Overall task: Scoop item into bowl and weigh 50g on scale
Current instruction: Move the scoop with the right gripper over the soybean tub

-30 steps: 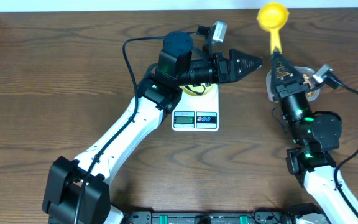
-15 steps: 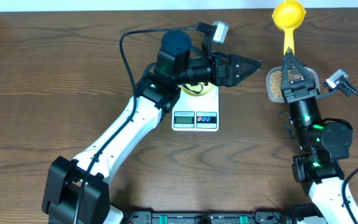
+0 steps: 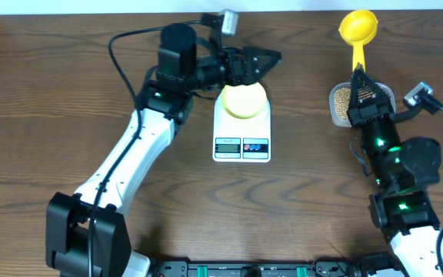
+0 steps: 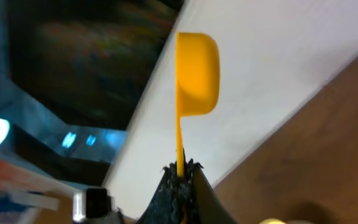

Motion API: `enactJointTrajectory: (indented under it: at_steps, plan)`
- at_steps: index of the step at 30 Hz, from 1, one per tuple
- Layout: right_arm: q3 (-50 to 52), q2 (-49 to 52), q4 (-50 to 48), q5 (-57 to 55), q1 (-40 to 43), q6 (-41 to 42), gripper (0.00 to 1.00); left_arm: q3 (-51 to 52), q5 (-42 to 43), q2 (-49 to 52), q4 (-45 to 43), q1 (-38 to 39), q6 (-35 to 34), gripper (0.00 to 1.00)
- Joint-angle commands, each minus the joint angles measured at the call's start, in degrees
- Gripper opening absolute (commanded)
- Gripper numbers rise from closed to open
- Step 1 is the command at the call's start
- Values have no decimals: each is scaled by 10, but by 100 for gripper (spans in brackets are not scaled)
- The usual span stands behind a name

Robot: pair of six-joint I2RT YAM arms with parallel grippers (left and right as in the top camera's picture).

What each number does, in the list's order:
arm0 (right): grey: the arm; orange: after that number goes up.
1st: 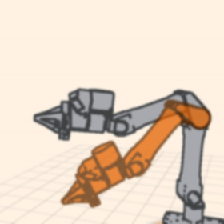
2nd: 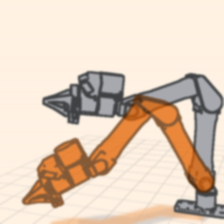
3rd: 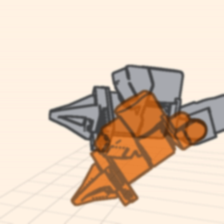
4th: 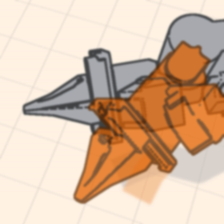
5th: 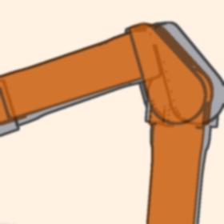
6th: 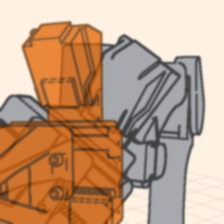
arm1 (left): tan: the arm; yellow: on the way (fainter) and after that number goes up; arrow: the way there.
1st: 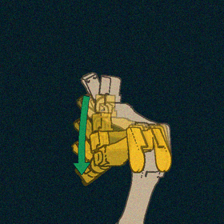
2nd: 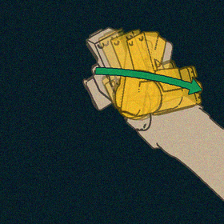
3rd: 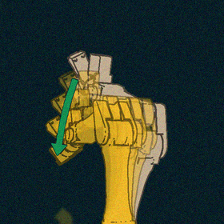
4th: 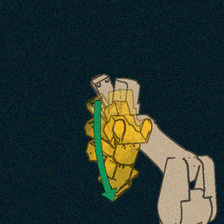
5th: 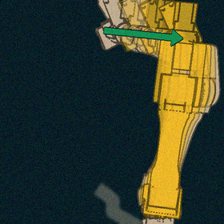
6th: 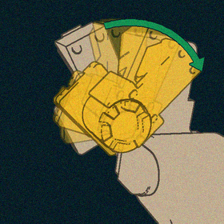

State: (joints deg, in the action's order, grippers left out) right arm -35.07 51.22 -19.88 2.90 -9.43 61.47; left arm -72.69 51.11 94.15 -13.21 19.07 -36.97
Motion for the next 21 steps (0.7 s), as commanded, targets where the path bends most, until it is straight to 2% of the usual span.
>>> enactJointTrajectory:
  at_steps: [1,5,15,21]
  plan:
    - [-54,-7,52,-8,6,-63,1,-10,3,-9,8,-18,14,95]
    - [-105,-6,151,-9,6,-100,2,-9,0,-9,13,-35,14,95]
    - [-185,-6,350,-31,6,-164,1,-9,-129,-9,142,-57,14,95]
    - [-186,-2,449,-45,6,-179,1,-9,-131,-9,156,-59,14,95]
